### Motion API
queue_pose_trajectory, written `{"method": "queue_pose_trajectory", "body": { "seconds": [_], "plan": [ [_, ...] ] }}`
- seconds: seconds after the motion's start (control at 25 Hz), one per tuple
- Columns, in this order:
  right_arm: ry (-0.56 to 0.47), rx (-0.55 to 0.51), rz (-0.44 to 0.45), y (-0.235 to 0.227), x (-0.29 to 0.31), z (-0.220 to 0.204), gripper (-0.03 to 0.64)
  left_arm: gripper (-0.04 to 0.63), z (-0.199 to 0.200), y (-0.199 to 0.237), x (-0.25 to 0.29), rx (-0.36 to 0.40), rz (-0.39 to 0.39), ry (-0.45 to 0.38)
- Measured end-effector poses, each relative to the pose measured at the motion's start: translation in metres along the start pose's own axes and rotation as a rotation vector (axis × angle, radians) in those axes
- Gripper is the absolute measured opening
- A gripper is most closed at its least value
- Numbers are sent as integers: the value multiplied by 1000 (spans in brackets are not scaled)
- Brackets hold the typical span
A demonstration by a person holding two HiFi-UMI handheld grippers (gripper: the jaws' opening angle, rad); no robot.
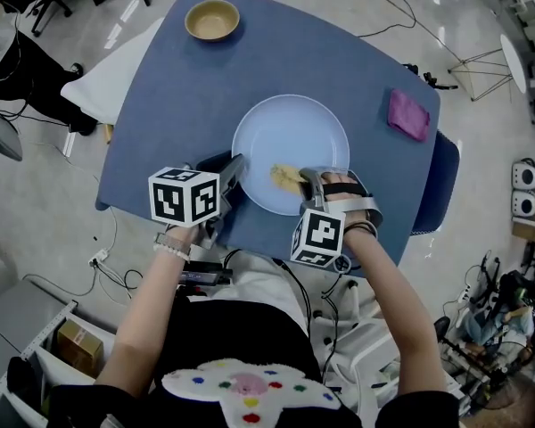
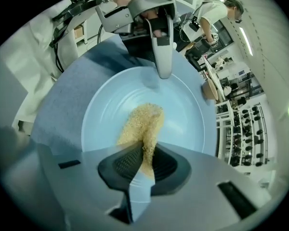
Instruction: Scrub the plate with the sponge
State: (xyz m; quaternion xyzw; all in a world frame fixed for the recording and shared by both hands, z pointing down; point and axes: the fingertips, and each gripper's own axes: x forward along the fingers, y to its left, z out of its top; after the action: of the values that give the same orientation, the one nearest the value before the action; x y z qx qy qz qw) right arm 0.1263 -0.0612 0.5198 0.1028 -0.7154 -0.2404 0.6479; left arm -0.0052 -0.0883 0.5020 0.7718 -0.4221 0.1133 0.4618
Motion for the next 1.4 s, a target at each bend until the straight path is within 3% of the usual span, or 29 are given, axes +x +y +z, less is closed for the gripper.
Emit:
{"method": "queue_pose_trajectory", "body": {
  "seconds": [0.36,0.72,1.04,1.4],
  "plan": [
    [152,87,-73,-31,12,-37,44,86,2,-1,0,3,-6,7],
    [209,137,-138,-66,35,-51,44,86,-2,-1,0,2,-7,7],
    [178,77,-173,-92,48,-37,43,87,-2,-2,1,2,-8,8],
    [101,16,-164,-76,38,-10,41,95,-1,0,2,24,-10,20]
  ]
}}
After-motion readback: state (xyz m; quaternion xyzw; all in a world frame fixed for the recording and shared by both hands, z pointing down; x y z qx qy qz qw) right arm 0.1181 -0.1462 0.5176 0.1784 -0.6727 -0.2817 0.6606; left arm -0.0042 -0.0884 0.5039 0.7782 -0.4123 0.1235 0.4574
